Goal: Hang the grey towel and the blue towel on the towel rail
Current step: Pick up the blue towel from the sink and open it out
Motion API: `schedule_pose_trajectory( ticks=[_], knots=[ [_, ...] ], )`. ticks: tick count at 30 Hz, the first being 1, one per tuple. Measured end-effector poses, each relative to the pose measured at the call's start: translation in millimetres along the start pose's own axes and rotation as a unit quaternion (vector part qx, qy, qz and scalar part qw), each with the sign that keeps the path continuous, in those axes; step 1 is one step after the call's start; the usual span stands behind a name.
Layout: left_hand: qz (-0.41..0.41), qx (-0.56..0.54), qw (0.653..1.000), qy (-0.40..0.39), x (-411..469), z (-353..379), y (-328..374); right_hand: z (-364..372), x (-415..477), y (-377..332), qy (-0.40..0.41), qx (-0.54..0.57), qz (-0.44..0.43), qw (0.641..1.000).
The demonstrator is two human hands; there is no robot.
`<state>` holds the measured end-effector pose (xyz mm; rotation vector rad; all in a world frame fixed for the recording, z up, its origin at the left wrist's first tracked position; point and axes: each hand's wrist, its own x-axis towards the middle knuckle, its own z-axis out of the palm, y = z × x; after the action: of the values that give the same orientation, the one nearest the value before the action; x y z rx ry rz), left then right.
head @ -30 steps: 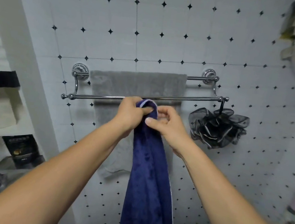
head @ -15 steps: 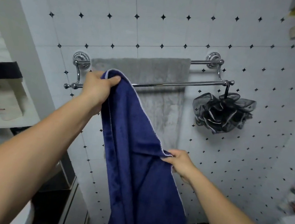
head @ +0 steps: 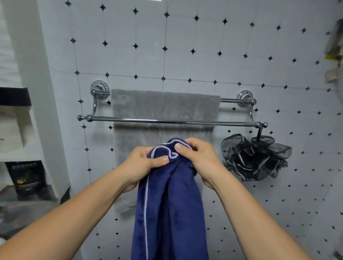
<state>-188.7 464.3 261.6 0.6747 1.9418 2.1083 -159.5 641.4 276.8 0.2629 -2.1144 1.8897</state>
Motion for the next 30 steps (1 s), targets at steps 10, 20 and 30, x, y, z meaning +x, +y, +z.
schedule_pose_trajectory(
  ticks=[10,20,30],
  knots=[
    [0.030,-0.116,0.987,0.104,27,-28,49,-79,-74,90,-0.159,-0.157,0.225,0.948],
    [-0.061,0.048,0.969,0.233,39,-17,-3,-78,-53,56,0.026,0.110,0.181,0.977],
    [-0.118,-0.006,0.986,0.117,9,-3,-1,-5,-19,12,-0.068,0.099,0.073,0.990]
  ],
)
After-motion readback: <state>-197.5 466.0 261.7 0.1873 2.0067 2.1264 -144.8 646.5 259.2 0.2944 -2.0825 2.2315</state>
